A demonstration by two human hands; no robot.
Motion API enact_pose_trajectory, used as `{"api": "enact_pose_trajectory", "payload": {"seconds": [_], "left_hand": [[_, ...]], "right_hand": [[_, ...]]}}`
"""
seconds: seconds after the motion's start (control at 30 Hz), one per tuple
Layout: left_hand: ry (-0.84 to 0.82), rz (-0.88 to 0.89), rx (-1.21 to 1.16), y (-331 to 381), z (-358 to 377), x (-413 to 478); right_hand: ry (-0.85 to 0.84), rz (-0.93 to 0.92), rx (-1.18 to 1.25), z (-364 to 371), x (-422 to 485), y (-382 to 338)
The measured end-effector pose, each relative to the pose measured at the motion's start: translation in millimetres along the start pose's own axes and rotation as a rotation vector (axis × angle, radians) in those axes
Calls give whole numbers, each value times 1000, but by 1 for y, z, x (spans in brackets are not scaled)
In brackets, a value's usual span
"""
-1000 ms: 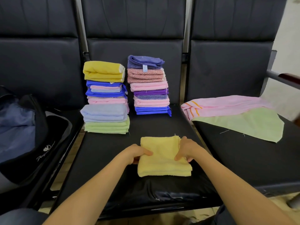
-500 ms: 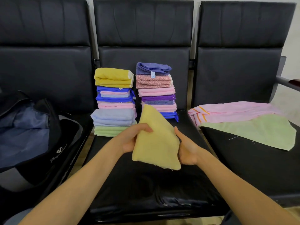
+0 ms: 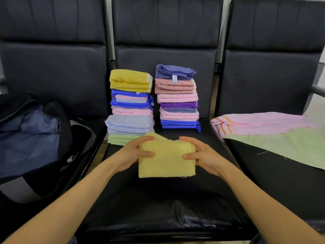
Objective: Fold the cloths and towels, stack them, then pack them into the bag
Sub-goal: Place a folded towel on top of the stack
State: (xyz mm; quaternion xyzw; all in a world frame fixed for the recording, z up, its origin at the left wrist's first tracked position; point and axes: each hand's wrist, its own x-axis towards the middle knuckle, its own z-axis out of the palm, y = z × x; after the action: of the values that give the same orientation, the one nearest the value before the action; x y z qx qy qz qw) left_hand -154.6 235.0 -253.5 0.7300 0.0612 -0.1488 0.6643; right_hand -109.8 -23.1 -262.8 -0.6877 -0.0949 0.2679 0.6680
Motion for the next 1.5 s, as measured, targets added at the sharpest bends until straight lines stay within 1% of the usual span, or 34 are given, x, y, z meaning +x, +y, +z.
{"api": "enact_pose_trajectory", "payload": {"seconds": [0.1, 0.2, 0.27, 0.43, 0.47, 0.5, 0.53, 0.6, 0.63, 0.67, 0.73, 0.8, 0.87, 0.93, 1.0, 1.03, 1.1, 1.17, 1.3, 1.4, 1.5], "left_hand": [[-23, 53, 243, 3, 3, 0], [43, 87, 444, 2, 7, 4], [119, 133, 621, 1, 11, 5], [339, 247, 899, -1, 19, 9], [370, 267, 964, -3, 17, 11], [384, 285, 996, -5, 14, 11], [376, 299, 987, -7, 9, 11], [275, 258, 854, -10, 1, 11], [218, 231, 734, -9, -2, 9], [173, 206, 566, -8, -4, 9], [155, 176, 229, -10, -6, 13], [188, 114, 9, -15, -6, 20], [196, 16, -133, -21, -6, 27], [128, -79, -254, -23, -8, 32], [34, -102, -278, -17, -13, 33], [22, -86, -256, -12, -17, 34], [79, -35, -232, 3, -33, 41], [175, 42, -266, 24, -58, 46], [360, 206, -266, 63, -116, 57], [452, 229, -216, 75, -145, 69], [452, 146, -170, 60, -152, 81]], "right_hand": [[45, -35, -184, 7, 0, -5], [136, -77, -503, 13, -1, -7], [194, -99, -694, 16, -1, -7], [385, -241, -992, 27, 1, -9], [389, -253, -1007, 25, 2, -8], [374, -253, -971, 22, 4, -7], [346, -230, -884, 18, 5, -5], [281, -160, -605, 12, 5, -3], [251, -134, -446, 11, 5, -3], [233, -112, -308, 11, 6, -2], [218, -74, -130, 12, 10, -1], [202, -22, -44, 14, 15, 2], [227, 31, -17, 14, 20, 10], [284, 82, -18, 13, 24, 14], [315, 114, 10, 13, 31, 13], [307, 113, 48, 14, 37, 8], [266, 88, 108, 19, 56, -12], [248, 50, 130, 30, 84, -38], [267, -120, 131, 68, 131, -91], [249, -171, 80, 92, 162, -105], [353, -129, -65, 102, 186, -90]]}}
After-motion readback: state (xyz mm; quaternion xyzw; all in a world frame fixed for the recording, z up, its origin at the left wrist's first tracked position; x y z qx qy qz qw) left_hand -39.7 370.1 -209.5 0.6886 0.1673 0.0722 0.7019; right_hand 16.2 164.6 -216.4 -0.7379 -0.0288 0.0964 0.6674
